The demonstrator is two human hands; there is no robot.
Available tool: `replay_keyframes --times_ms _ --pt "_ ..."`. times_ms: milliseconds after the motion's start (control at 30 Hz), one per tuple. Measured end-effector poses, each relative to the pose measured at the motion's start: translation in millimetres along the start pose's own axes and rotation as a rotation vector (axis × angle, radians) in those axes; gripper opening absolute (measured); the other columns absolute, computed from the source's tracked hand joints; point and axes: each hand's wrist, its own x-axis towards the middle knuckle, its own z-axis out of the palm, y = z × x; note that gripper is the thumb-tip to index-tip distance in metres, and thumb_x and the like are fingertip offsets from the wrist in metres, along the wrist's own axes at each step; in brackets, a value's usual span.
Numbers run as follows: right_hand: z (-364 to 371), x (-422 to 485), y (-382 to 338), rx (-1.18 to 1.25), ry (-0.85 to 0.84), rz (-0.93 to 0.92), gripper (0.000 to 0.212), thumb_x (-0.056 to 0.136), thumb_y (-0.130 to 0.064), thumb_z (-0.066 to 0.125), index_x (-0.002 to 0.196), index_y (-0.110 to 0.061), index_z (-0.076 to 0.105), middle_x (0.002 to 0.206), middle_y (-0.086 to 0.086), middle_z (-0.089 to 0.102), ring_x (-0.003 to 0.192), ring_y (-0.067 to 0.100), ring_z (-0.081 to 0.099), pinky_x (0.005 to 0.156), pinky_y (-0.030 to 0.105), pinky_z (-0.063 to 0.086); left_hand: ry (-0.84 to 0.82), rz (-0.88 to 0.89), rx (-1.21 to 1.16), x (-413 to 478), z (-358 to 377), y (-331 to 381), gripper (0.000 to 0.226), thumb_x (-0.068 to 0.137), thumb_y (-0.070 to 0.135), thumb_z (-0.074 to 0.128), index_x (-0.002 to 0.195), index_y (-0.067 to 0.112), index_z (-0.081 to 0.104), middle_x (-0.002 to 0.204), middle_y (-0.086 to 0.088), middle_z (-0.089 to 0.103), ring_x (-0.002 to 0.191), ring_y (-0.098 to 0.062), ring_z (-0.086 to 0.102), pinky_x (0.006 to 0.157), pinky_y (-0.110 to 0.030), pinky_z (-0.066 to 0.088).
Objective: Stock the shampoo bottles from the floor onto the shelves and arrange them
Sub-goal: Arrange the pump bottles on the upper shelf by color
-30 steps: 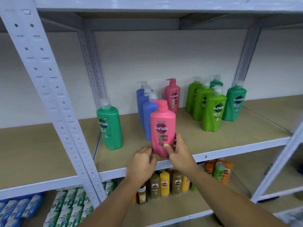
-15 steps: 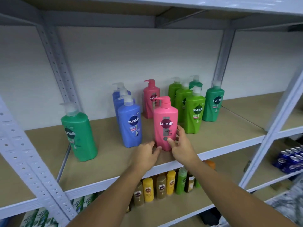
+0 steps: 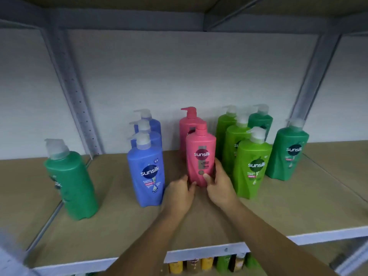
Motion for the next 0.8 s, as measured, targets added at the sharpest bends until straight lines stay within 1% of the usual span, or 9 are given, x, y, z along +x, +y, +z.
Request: replay_keyframes --times_ms 67,167,233,367,533,600,667,733,800 --pt "1.0 10.9 4.3 -0.007 -0.019 0.002 0.058 0.092 -0.007 0.06 0.145 -0.02 0.039 0.132 -0.003 0.059 0.12 0.014 0.057 0.106 0.03 0.042 0.003 -0.062 -0.005 8.6 4.9 4.0 0.029 0.097 0.043 0.056 0.106 0.016 0.064 0.097 -0.012 0.074 0.093 -0.035 0.068 0.074 -0.041 0.053" --pt "2.3 18.7 8.3 -0.018 -0.022 -0.024 0.057 0.093 -0.001 0.058 0.145 -0.014 0.04 0.124 -0.007 0.056 0.112 0.008 0.056 0.094 0.005 0.035 0.02 -0.11 0.001 17.0 11.4 5.4 0.032 0.098 0.045 0.054 0.108 0.016 0.064 0.1 -0.012 0.073 0.093 -0.034 0.068 0.074 -0.041 0.053" --pt "3.2 21.0 10.4 -0.027 -0.019 -0.061 0.053 0.094 -0.002 0.057 0.144 -0.01 0.04 0.122 -0.008 0.056 0.109 0.008 0.055 0.089 0.0 0.032 0.043 -0.112 -0.002 19.6 13.5 5.3 0.032 0.098 0.044 0.054 0.11 0.017 0.064 0.103 -0.011 0.073 0.093 -0.034 0.068 0.074 -0.041 0.053" --pt "4.7 20.7 13.5 -0.057 -0.028 -0.029 0.054 0.095 -0.003 0.055 0.146 -0.009 0.04 0.125 0.003 0.062 0.11 0.019 0.058 0.084 0.013 0.035 0.061 -0.096 0.017 21.1 14.9 0.8 0.029 0.099 0.043 0.053 0.107 0.018 0.063 0.104 -0.01 0.072 0.092 -0.033 0.068 0.072 -0.038 0.052" --pt "6.2 23.3 15.7 -0.103 -0.091 0.007 0.051 0.099 -0.012 0.052 0.149 -0.011 0.037 0.131 0.011 0.063 0.113 0.031 0.061 0.084 0.024 0.043 0.037 -0.078 0.022 21.1 13.0 2.0 0.025 0.099 0.039 0.053 0.106 0.018 0.065 0.103 -0.009 0.072 0.089 -0.029 0.067 0.07 -0.033 0.047" --pt "5.9 23.4 16.4 -0.144 -0.119 0.051 0.057 0.1 -0.017 0.051 0.153 -0.008 0.03 0.133 0.016 0.062 0.113 0.035 0.062 0.087 0.031 0.047 -0.008 -0.054 0.009 18.8 12.2 0.0 0.028 0.097 0.038 0.052 0.114 0.018 0.063 0.11 -0.008 0.07 0.095 -0.028 0.067 0.077 -0.035 0.052" --pt "2.6 19.3 13.9 -0.203 -0.166 0.082 0.064 0.101 -0.022 0.051 0.155 -0.006 0.023 0.135 0.02 0.06 0.114 0.038 0.062 0.09 0.037 0.049 -0.074 -0.011 0.03 13.3 9.6 -3.2 0.041 0.095 0.039 0.051 0.129 0.017 0.057 0.127 -0.008 0.063 0.109 -0.027 0.063 0.088 -0.036 0.052" --pt "-1.4 9.2 9.6 -0.256 -0.222 0.098 0.07 0.1 -0.027 0.052 0.157 -0.005 0.018 0.137 0.021 0.058 0.116 0.038 0.061 0.092 0.038 0.049 -0.138 0.018 0.062 3.5 4.3 -7.1 0.054 0.096 0.04 0.049 0.145 0.017 0.047 0.146 -0.007 0.052 0.127 -0.024 0.055 0.101 -0.033 0.047" --pt "-6.7 -5.7 3.6 -0.301 -0.266 0.103 0.073 0.1 -0.033 0.053 0.158 -0.008 0.017 0.138 0.02 0.058 0.117 0.037 0.06 0.093 0.038 0.049 -0.195 0.07 0.076 -9.7 -2.3 -10.9 0.057 0.099 0.041 0.048 0.15 0.014 0.043 0.155 -0.004 0.044 0.141 -0.021 0.042 0.112 -0.031 0.039"
